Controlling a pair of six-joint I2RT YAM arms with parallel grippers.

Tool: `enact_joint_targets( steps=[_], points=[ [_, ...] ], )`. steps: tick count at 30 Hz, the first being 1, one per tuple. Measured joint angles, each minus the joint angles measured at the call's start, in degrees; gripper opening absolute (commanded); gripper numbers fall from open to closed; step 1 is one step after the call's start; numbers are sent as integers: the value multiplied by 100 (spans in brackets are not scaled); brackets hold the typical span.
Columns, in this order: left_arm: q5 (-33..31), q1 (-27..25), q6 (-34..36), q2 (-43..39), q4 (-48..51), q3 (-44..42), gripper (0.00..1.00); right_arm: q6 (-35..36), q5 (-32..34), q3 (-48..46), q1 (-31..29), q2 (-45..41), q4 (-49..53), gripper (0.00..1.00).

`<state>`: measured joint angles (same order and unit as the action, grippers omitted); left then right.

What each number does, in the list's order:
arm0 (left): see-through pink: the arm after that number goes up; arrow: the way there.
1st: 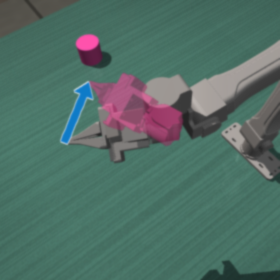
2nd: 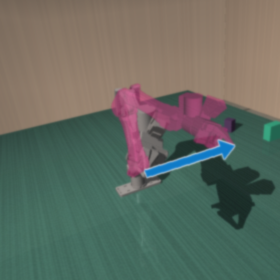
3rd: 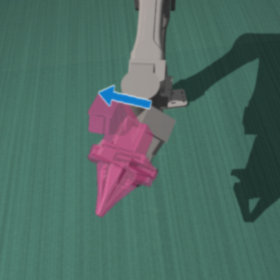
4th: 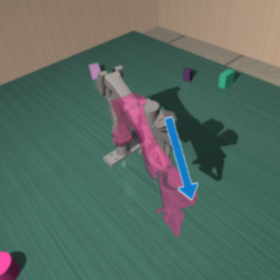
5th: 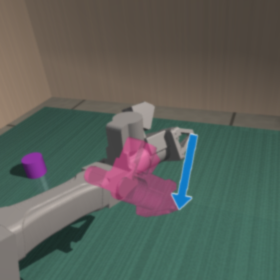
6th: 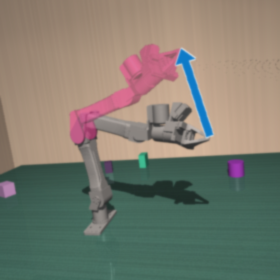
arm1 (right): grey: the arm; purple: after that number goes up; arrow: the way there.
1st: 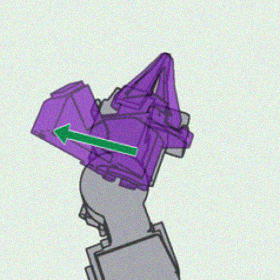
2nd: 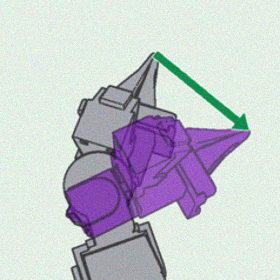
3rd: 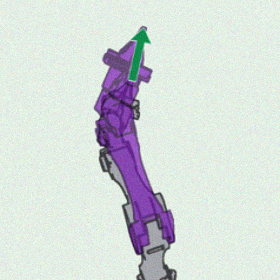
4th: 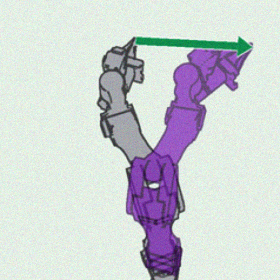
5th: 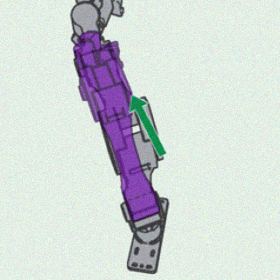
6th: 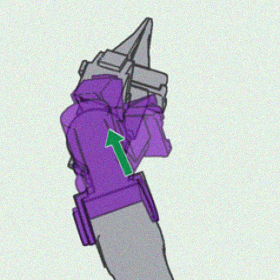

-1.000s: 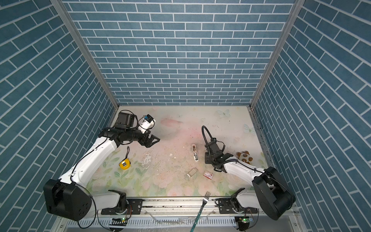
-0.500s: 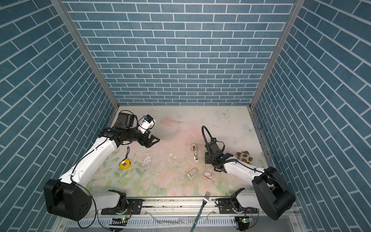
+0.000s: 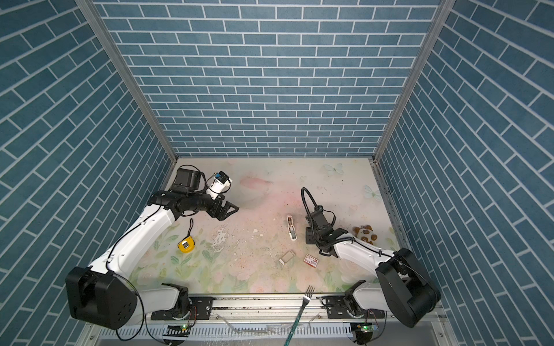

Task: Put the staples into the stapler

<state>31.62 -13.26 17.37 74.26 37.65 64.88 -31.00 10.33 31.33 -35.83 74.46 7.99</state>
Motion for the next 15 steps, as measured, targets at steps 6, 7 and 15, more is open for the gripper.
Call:
enact_joint_targets(
  steps=[6,7,15],
  points=[
    [0,4,0,-2,-4,0,94,-2,-87,-55,0,55,-26,9],
    [0,4,0,-2,-4,0,94,-2,-90,-55,0,55,-33,9],
    [0,17,-4,-2,-11,0,94,-2,-103,-55,0,-24,-2,9]
  ],
)
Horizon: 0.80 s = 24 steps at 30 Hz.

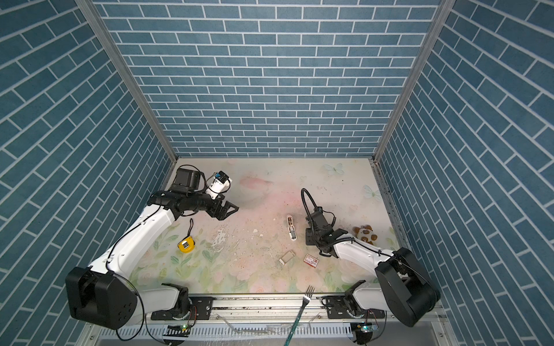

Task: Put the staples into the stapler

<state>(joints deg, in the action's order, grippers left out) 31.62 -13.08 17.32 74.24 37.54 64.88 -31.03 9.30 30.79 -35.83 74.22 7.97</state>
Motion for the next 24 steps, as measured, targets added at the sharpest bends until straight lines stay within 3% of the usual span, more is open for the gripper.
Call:
enact_joint_targets(
  steps=[24],
  points=[
    [66,9,-17,-44,-15,-15,94,2,243,37,2,-205,308,9]
  ],
)
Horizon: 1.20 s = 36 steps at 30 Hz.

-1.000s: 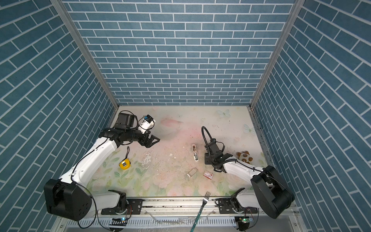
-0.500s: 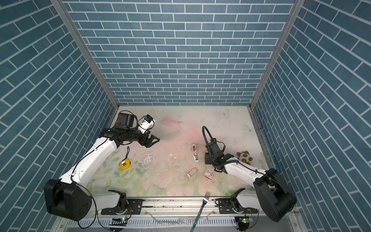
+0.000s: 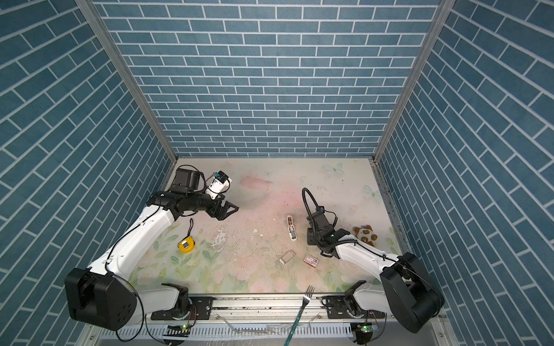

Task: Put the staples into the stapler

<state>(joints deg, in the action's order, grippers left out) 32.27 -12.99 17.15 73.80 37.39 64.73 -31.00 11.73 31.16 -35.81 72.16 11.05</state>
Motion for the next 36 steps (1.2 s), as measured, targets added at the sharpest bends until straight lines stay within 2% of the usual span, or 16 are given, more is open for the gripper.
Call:
enact_joint_targets(
  steps=[18,36],
  points=[
    [17,13,-2,0,-2,-15,94,-2,-133,20,11,219,-13,9],
    [26,13,-22,-50,-52,-61,94,-4,-155,20,11,-90,-83,9]
  ],
)
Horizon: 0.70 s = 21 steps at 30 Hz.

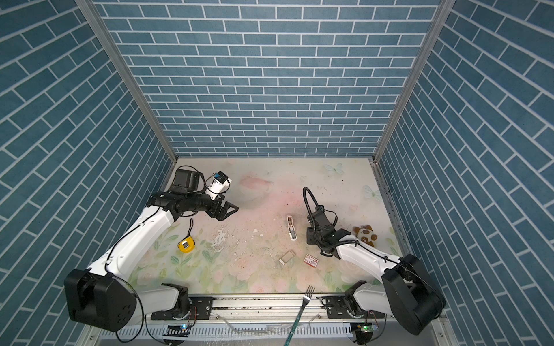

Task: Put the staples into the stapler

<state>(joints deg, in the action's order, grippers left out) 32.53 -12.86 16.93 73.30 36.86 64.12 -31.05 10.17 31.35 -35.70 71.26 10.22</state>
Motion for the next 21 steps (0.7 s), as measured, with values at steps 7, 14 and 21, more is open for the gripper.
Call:
enact_joint_targets(
  steps=[7,14,21],
  points=[
    [13,4,-2,-33,-33,-17,94,-13,7,-2,0,70,-219,9],
    [13,15,-4,-33,-33,-20,94,-15,7,-20,0,107,-380,9],
    [15,15,-7,-33,-33,-20,94,-15,9,-76,0,160,-389,9]
  ],
)
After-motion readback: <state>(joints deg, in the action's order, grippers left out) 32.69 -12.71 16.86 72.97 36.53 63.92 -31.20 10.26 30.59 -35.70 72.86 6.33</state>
